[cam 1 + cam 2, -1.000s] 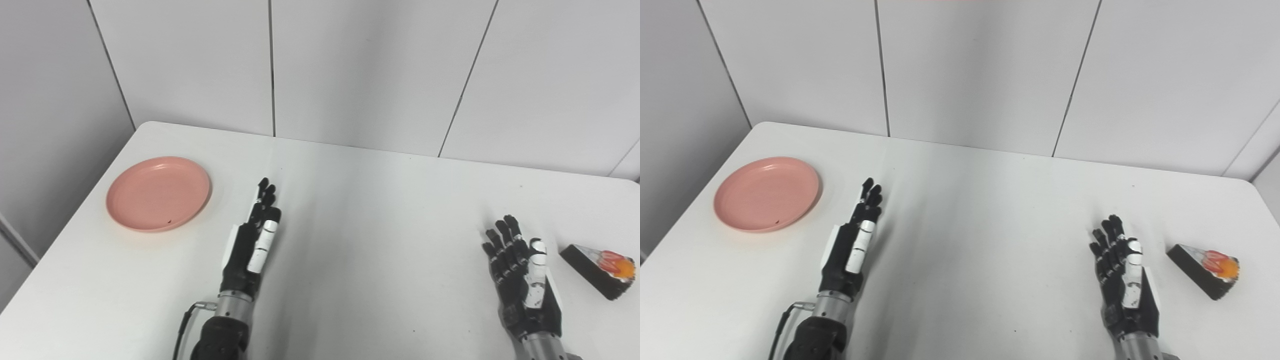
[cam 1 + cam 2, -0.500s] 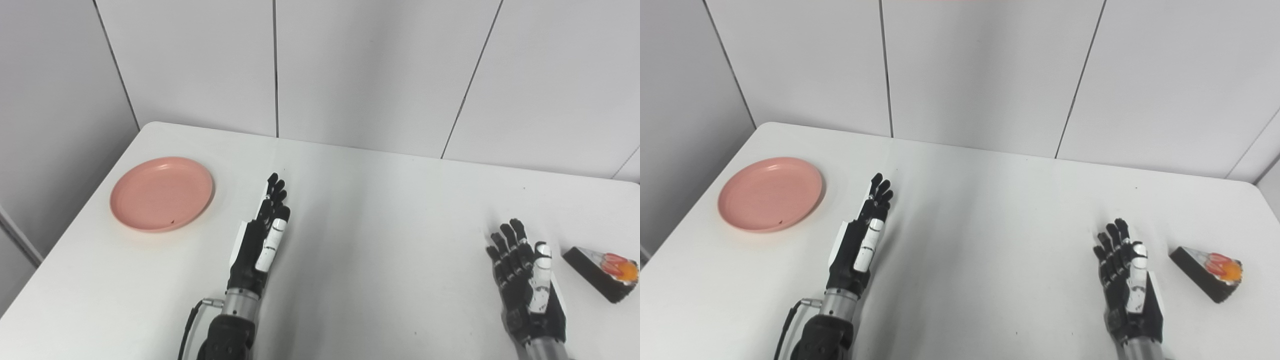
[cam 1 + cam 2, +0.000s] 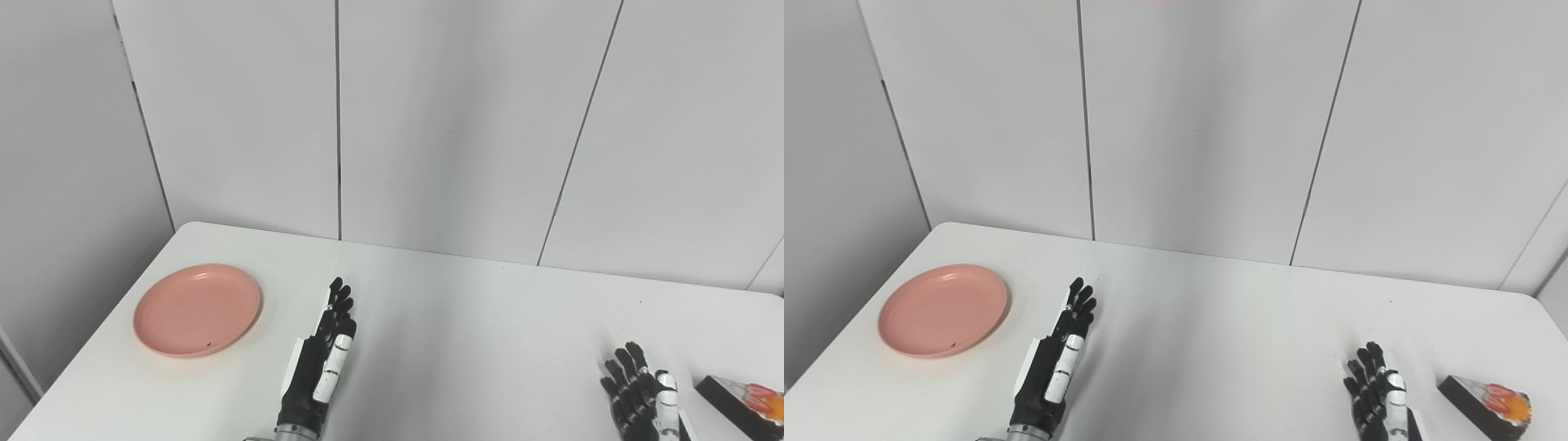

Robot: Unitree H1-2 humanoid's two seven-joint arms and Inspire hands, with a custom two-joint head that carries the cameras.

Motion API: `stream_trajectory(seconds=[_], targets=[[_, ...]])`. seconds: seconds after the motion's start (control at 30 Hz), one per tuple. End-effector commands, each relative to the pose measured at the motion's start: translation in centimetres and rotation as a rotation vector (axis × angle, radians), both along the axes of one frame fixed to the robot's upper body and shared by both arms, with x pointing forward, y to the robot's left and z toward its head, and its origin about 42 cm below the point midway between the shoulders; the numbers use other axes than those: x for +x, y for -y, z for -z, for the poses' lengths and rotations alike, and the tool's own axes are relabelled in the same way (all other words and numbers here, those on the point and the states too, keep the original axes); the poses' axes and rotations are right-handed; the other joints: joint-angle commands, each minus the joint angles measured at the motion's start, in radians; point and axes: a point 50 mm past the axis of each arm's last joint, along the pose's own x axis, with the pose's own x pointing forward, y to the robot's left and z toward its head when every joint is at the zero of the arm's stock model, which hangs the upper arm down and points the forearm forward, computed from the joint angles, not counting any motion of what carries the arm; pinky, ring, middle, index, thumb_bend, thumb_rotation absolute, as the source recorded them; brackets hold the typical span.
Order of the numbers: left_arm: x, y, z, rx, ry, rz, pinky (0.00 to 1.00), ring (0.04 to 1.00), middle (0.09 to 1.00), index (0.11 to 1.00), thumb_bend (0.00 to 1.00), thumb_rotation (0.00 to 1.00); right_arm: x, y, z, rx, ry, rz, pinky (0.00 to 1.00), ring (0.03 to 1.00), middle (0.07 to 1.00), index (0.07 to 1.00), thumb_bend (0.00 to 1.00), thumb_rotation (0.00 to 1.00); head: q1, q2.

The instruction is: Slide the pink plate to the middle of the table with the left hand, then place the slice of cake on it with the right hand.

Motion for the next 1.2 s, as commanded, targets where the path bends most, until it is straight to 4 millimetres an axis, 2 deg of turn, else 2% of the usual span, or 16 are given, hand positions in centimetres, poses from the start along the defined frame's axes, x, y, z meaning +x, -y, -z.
stream_trajectory(seconds=[0.0,0.1,0.13,0.23,0.3,0.4,0.47,0.57,0.7,0.87,0.9,0.97,1.03,1.1,1.17], targets=[[-0.9,-0.7,2.4,0.009,-0.053,-0.01,0.96,0.968,0.984,1.0,0.59,0.93,-0.6,-0.4,1.2,0.016,-0.04,0.003,1.0,0.975,0.983,0.988,0.71,1.0,-0.001,0.0],[-0.9,-0.8,2.2,-0.02,-0.06,-0.006,0.96,0.963,0.976,1.0,0.58,0.92,-0.7,-0.8,1.3,0.02,-0.04,-0.001,1.0,0.976,0.984,0.984,0.7,1.0,-0.007,0.0],[-0.9,-0.8,1.5,-0.049,-0.05,-0.004,0.96,0.959,0.965,1.0,0.64,0.9,-0.8,-1.0,1.3,0.02,-0.04,-0.001,1.0,0.976,0.983,0.98,0.71,1.0,-0.018,0.003],[-0.6,-1.4,-2.3,-0.106,0.068,-0.006,0.94,0.939,0.934,0.977,0.74,0.89,-0.9,-1.6,1.3,0.03,-0.043,0.001,1.0,0.978,0.982,0.979,0.72,1.0,-0.043,0.007],[-0.2,-2.2,-4.7,-0.1,0.159,-0.02,0.86,0.883,0.861,0.864,0.84,0.86,-1.0,-1.9,1.3,0.027,-0.045,0.004,1.0,0.976,0.982,0.979,0.72,1.0,-0.053,0.005],[0.8,-3.7,-8.3,-0.034,0.288,-0.059,0.81,0.843,0.826,0.817,0.85,0.87,-1.1,-2.2,1.4,0.022,-0.046,0.007,1.0,0.985,0.988,0.981,0.71,1.0,-0.06,0.004],[1.6,-4.8,-10.4,0.014,0.363,-0.082,0.81,0.832,0.813,0.797,0.84,0.84,-1.1,-2.3,1.4,0.02,-0.046,0.01,1.0,0.988,0.991,0.982,0.71,1.0,-0.062,0.003],[2.9,-6.6,-13.0,0.068,0.437,-0.114,0.78,0.798,0.791,0.763,0.84,0.83,-1.1,-2.6,1.4,0.023,-0.045,0.01,1.0,0.988,0.993,0.983,0.72,1.0,-0.065,0.003],[4.4,-10.1,-15.9,0.133,0.483,-0.185,0.76,0.787,0.783,0.743,0.86,0.85,-1.2,-2.8,1.5,0.028,-0.044,0.009,1.0,0.986,0.992,0.986,0.73,1.0,-0.067,0.004],[5.5,-14.6,-17.3,0.226,0.471,-0.293,0.73,0.788,0.794,0.752,0.87,0.89,-1.2,-2.9,1.7,0.03,-0.044,0.009,1.0,0.988,0.99,0.984,0.74,1.0,-0.073,-0.004],[5.7,-15.3,-17.4,0.234,0.467,-0.304,0.72,0.785,0.801,0.781,0.86,0.88,-1.2,-2.9,1.7,0.028,-0.044,0.01,1.0,0.987,0.987,0.983,0.74,1.0,-0.073,-0.004],[6.2,-17.5,-17.2,0.269,0.427,-0.35,0.72,0.79,0.812,0.826,0.85,0.89,-1.1,-2.9,1.9,0.017,-0.045,0.012,1.0,0.982,0.982,0.981,0.75,1.0,-0.078,-0.008],[6.6,-18.9,-17.0,0.28,0.401,-0.373,0.75,0.81,0.83,0.863,0.85,0.9,-1.0,-3.0,1.9,0.011,-0.046,0.014,1.0,0.977,0.979,0.982,0.74,1.0,-0.081,-0.01],[7.5,-21.3,-16.3,0.285,0.355,-0.409,0.77,0.827,0.847,0.871,0.84,0.91,-1.0,-3.0,2.0,0.01,-0.052,0.014,1.0,0.979,0.98,0.984,0.74,1.0,-0.082,-0.009],[8.0,-22.9,-15.8,0.296,0.329,-0.436,0.77,0.838,0.865,0.882,0.81,0.92,-1.0,-2.9,2.1,0.009,-0.056,0.015,1.0,0.977,0.976,0.981,0.73,1.0,-0.082,-0.011]])
